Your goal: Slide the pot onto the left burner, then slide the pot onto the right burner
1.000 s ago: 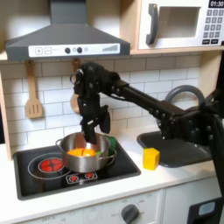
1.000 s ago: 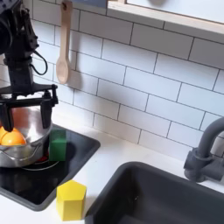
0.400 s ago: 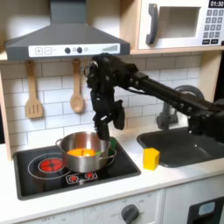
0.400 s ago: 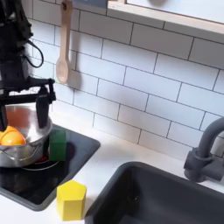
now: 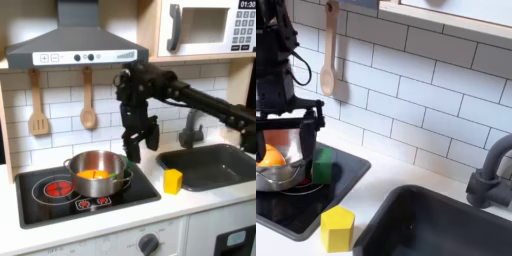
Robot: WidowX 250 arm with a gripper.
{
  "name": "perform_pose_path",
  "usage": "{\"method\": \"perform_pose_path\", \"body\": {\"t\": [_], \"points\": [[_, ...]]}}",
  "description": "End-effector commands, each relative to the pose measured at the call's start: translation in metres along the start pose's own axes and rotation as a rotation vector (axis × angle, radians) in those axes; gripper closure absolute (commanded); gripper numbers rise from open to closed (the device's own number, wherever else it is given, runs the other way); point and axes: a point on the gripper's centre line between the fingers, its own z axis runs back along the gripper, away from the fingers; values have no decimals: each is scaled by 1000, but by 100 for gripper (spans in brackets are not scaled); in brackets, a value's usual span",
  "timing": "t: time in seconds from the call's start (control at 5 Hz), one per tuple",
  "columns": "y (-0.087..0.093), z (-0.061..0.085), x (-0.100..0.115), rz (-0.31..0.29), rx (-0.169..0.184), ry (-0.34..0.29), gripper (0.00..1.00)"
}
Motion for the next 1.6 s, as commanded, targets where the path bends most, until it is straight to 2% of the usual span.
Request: {"method": "perform_pose_path", "body": {"t": [0.0,0.2,0.8,1.0,1.4], "points": [[2,-6,-22,-38,19,16,0],[-2,-7,-30,-64,33,8,0],[-5,-10,-48,-101,46,11,0],[-3,-12,-58,-114,65,24,0],[-5,-6,-65,-135,61,22,0]]}}
